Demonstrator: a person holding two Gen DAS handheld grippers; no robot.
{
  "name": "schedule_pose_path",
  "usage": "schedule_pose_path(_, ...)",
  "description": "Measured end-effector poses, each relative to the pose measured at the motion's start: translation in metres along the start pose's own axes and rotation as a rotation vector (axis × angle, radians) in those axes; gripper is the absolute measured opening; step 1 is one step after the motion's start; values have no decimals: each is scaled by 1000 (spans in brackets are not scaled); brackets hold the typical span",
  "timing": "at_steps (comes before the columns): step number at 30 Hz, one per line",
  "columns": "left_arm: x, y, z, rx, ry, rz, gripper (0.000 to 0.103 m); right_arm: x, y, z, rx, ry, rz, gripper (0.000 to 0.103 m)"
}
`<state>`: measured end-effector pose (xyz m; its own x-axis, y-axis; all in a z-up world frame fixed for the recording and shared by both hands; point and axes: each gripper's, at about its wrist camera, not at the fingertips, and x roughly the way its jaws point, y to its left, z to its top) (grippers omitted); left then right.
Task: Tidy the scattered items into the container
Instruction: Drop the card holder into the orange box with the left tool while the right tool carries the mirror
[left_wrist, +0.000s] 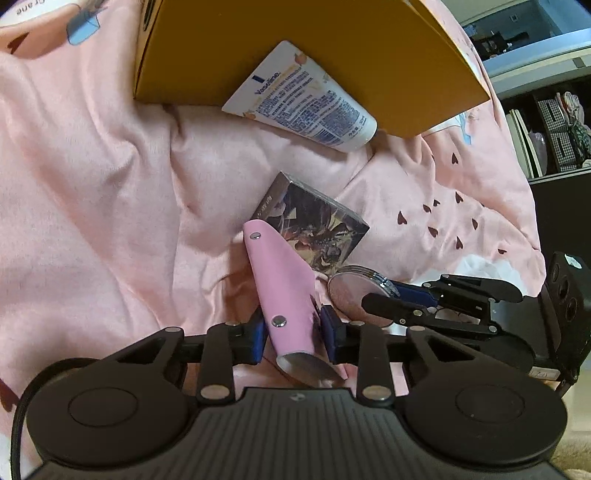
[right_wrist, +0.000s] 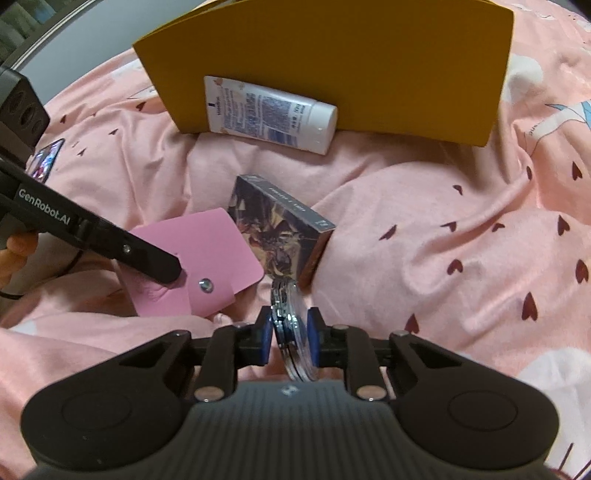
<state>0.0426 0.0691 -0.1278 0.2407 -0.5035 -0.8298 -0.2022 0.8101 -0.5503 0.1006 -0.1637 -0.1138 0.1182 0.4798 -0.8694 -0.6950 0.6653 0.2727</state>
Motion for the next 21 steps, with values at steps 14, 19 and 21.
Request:
schedule_pose_path(14,-46,-25,-5,79,-147,-24,20,-52,-1,10,32,-162,53,16)
schedule_pose_path(19,-72,-40,-2,117,-232,-34,20,-76,3,26,24,-243,56,16)
schedule_pose_path(21,-86,-48,0,137,-276,-37,20,-85,3,33,21,-274,55,16)
